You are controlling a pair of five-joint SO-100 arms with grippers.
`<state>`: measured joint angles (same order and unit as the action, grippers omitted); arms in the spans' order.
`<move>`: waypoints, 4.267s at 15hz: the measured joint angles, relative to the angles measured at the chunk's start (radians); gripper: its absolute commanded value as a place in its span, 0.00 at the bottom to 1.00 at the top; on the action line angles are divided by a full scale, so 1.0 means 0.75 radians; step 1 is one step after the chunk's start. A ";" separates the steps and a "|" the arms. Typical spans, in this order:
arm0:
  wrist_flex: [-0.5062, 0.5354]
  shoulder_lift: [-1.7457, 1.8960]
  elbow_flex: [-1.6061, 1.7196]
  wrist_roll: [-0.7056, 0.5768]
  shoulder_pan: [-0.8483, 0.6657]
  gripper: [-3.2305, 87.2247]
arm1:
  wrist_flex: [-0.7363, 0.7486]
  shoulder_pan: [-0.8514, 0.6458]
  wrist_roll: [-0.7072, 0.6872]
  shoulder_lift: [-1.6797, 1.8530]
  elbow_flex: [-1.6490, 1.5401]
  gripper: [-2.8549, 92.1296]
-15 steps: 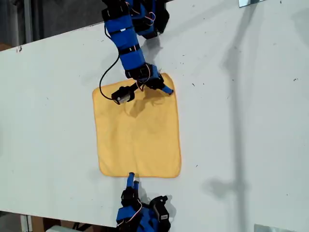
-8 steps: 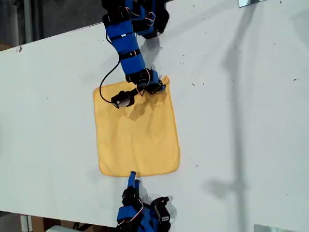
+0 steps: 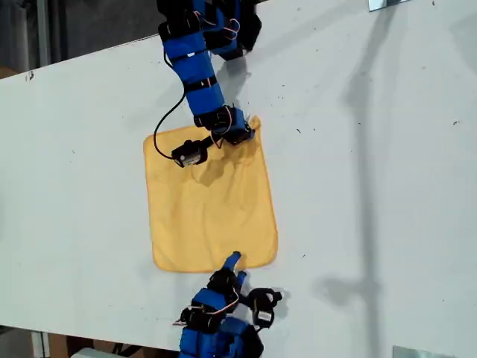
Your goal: Grasp corners of a square towel and fold twice.
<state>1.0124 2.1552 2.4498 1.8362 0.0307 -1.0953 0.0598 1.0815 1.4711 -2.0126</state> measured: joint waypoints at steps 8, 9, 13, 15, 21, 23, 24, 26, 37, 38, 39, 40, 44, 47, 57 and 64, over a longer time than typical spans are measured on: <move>-0.217 -0.652 -0.295 0.689 0.387 0.01 | 0.000 0.000 0.000 0.000 0.000 0.03; -0.250 -0.702 -0.327 0.691 0.385 0.01 | 0.000 0.000 0.000 0.000 0.000 0.03; -0.065 -0.918 -0.661 0.513 0.342 0.01 | 0.000 0.000 0.000 0.000 0.000 0.03; 0.311 -1.096 -1.035 0.374 0.309 0.01 | -0.002 0.004 0.000 0.002 0.006 0.03; 0.839 -1.072 -1.452 0.039 0.145 0.01 | -0.342 0.012 -0.070 0.382 0.213 0.03; 0.859 -0.908 -1.397 -0.078 0.035 0.01 | -0.401 -0.117 -0.164 0.515 0.266 0.03; 0.861 -0.806 -1.387 -0.178 -0.031 0.01 | -0.444 -0.198 -0.227 0.522 0.348 0.03; 0.849 -0.565 -1.362 -0.452 -0.209 0.01 | -0.513 -0.360 -0.374 0.460 0.591 0.03; 0.088 -0.654 -1.305 -1.495 -1.655 0.01 | 0.501 -1.227 -0.808 -0.074 0.875 0.03; 0.012 -0.769 -1.309 -1.509 -1.689 0.01 | 0.538 -1.258 -0.808 -0.217 0.904 0.03; -0.037 -0.879 -1.319 -1.511 -1.706 0.01 | 0.546 -1.280 -0.808 -0.378 0.965 0.03; -0.061 -0.959 -1.336 -1.511 -1.710 0.01 | 0.548 -1.295 -0.808 -0.499 1.014 0.03; -0.080 -0.886 -1.242 -1.509 -1.700 0.01 | 0.475 -1.303 -0.816 -0.442 0.969 0.03; -0.074 -0.607 -1.002 -1.491 -1.606 0.01 | 0.520 -1.280 -0.812 -0.098 0.667 0.03; -0.205 -0.411 -0.562 -1.313 -1.493 0.01 | 0.556 -1.137 -0.650 -0.239 0.542 0.03; -0.207 -0.411 -0.562 -1.284 -1.460 0.01 | 0.472 -1.162 -0.395 -0.286 0.567 0.03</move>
<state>0.8575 1.8469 2.0279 0.8728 -1.0646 -0.7409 -0.8115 0.7854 1.2563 -1.5877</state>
